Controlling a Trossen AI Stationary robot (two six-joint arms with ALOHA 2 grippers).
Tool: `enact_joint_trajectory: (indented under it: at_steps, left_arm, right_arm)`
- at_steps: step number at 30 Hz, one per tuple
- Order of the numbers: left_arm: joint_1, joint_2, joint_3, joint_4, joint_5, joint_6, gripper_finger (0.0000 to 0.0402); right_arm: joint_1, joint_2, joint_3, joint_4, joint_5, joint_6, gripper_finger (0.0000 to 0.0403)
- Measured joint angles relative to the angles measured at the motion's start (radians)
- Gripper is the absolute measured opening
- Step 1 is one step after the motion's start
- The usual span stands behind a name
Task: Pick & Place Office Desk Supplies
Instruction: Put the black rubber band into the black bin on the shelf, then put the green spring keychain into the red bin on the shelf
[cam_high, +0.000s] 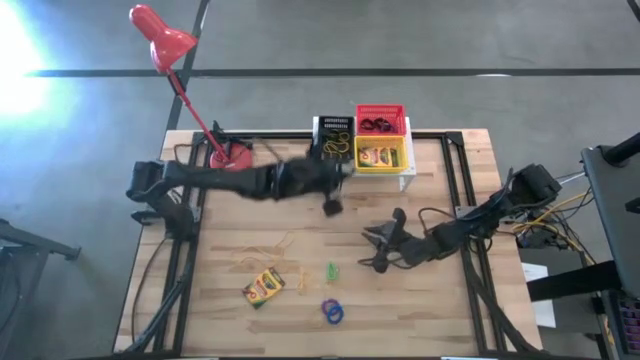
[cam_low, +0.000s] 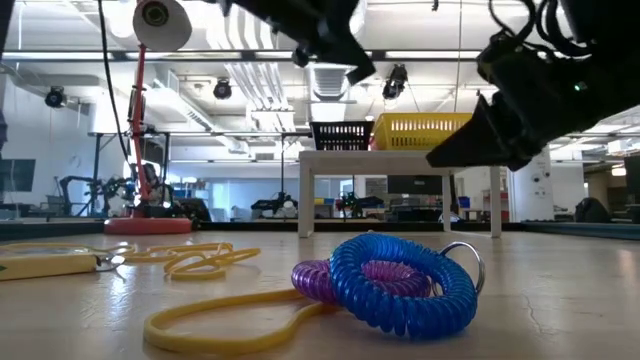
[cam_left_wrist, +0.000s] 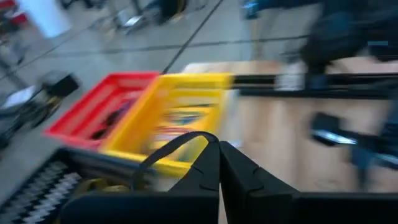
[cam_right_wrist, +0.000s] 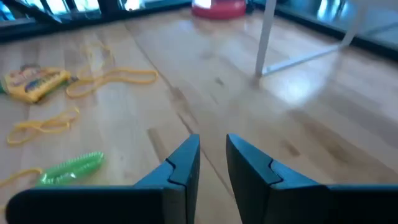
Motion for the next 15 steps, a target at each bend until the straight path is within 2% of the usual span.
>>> enact_joint_trajectory:
  at_steps: [3, 7, 15]
  left_arm:
    - [0.100, 0.038, 0.070, -0.056, 0.004, 0.000, 0.0001]
    - [0.214, 0.088, 0.089, -0.061, 0.025, 0.000, 0.0011]
    - [0.301, 0.068, 0.094, -0.180, 0.154, -0.070, 0.0112]
  right_arm:
    - [0.000, 0.000, -0.028, 0.091, 0.003, -0.052, 0.0077]
    - [0.000, 0.002, -0.044, 0.103, 0.022, -0.038, 0.0073]
    - [-0.001, 0.032, -0.032, 0.107, 0.022, -0.035, 0.0073]
